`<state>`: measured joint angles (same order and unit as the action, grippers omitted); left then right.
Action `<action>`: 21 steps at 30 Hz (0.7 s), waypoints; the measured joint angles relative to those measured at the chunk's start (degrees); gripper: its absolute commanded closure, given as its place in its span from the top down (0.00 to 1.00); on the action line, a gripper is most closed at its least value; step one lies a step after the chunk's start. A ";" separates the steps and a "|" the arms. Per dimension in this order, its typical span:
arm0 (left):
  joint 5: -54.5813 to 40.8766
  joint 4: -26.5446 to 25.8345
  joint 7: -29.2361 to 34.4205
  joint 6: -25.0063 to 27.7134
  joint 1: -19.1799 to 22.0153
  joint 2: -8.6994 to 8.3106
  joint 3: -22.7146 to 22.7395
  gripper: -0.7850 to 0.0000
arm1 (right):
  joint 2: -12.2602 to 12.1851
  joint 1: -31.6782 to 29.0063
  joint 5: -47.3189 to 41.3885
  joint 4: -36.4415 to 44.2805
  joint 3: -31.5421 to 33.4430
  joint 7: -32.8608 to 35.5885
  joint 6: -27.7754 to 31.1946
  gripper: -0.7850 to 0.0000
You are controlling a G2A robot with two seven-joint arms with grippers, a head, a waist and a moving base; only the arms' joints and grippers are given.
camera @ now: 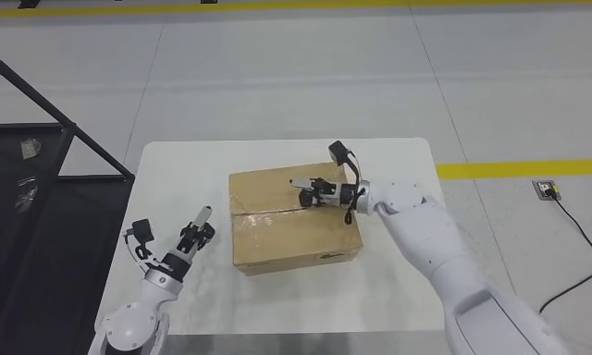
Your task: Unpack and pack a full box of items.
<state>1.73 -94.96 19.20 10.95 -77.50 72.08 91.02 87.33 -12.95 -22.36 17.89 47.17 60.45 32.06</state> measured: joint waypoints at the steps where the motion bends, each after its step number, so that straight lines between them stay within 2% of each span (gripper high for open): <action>1: -0.01 0.02 0.00 -0.01 0.03 -0.01 -0.02 1.00 | -0.48 -0.47 0.03 0.80 0.47 -0.13 0.30 1.00; 8: 0.05 0.08 0.09 -0.14 0.19 -0.13 -0.22 1.00 | -4.61 -5.40 1.10 9.87 5.04 -2.56 0.47 1.00; 11: 0.09 0.11 0.11 -0.10 0.23 -0.18 -0.28 1.00 | -6.60 -8.92 1.41 16.13 7.81 -3.21 -0.23 1.00; 21: -0.45 0.43 0.01 -0.06 0.32 -0.34 -0.31 1.00 | -12.98 -23.13 10.01 41.62 18.71 -7.97 -13.53 1.00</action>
<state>1.28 -94.53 19.21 10.89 -77.18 71.74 90.71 74.35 -36.08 -12.35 59.51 65.88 52.48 18.53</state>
